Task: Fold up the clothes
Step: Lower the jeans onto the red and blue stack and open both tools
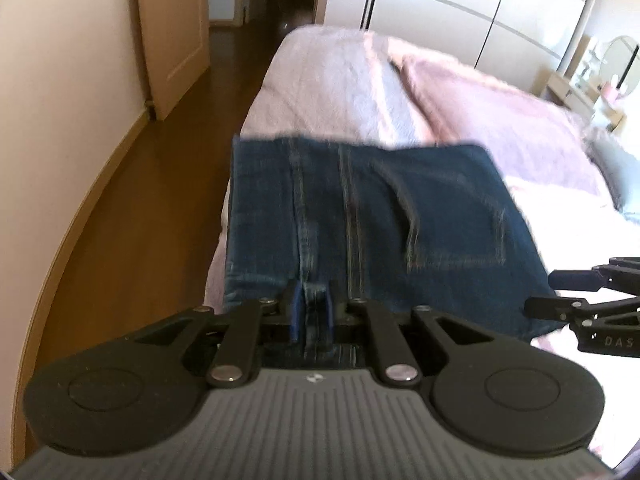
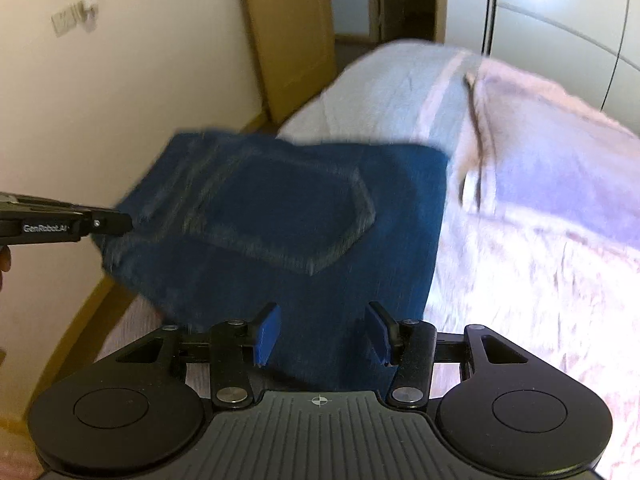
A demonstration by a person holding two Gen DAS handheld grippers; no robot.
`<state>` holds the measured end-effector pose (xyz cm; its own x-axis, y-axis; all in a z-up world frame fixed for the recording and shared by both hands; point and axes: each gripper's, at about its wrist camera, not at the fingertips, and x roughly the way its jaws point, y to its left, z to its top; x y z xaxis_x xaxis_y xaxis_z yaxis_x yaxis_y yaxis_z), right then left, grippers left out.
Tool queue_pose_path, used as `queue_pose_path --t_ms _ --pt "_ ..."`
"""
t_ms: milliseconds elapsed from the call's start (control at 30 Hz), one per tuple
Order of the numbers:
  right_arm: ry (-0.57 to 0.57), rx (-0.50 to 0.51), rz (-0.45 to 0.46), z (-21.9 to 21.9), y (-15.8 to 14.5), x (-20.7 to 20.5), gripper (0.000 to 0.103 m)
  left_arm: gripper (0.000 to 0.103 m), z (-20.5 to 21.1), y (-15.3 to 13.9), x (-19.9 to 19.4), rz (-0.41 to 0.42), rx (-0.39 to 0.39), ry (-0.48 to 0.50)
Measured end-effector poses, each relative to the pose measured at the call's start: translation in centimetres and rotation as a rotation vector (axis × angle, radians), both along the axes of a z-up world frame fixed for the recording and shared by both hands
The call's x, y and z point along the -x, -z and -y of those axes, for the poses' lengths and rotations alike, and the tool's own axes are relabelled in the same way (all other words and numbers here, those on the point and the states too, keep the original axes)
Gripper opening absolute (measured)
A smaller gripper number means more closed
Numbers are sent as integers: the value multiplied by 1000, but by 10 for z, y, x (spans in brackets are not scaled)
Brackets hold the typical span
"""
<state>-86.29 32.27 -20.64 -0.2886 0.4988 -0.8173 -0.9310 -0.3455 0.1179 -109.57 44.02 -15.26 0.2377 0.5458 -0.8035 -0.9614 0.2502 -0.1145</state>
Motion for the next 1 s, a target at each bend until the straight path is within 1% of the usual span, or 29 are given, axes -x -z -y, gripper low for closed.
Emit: queue_pose_path --t_ms 67,100,133,200,333,467,600,667,733,867,1000 --pt "-5 36 21 -4 16 6 51 11 -2 7 -1 -1 9 -23" --pt "-15 32 38 -4 19 8 51 11 -3 10 -2 -2 12 -35" --pt "-23 26 53 -4 20 11 51 11 -4 9 -4 -11 5 -41" --pt "-28 11 66 -4 11 14 51 11 1 3 -9 -35 -3 -52" --pt "7 30 37 2 1 8 51 13 14 -11 -18 -85 -10 -85" --pt "24 66 10 19 -9 1 51 13 26 -31 -28 -140 27 -173" --pt "23 114 -25 35 -20 -2 51 13 48 -51 -39 -167 35 -200" --pt "25 111 -33 44 -27 -3 51 17 60 -62 -42 -172 23 -208" --pt "33 98 -40 54 -35 -5 51 24 72 -74 -43 -176 5 -219" --pt "57 81 -48 74 -53 -11 51 27 95 -95 -49 -175 -29 -226" --pt "64 51 -35 89 -70 -16 51 33 113 -110 -57 -183 -58 -229"
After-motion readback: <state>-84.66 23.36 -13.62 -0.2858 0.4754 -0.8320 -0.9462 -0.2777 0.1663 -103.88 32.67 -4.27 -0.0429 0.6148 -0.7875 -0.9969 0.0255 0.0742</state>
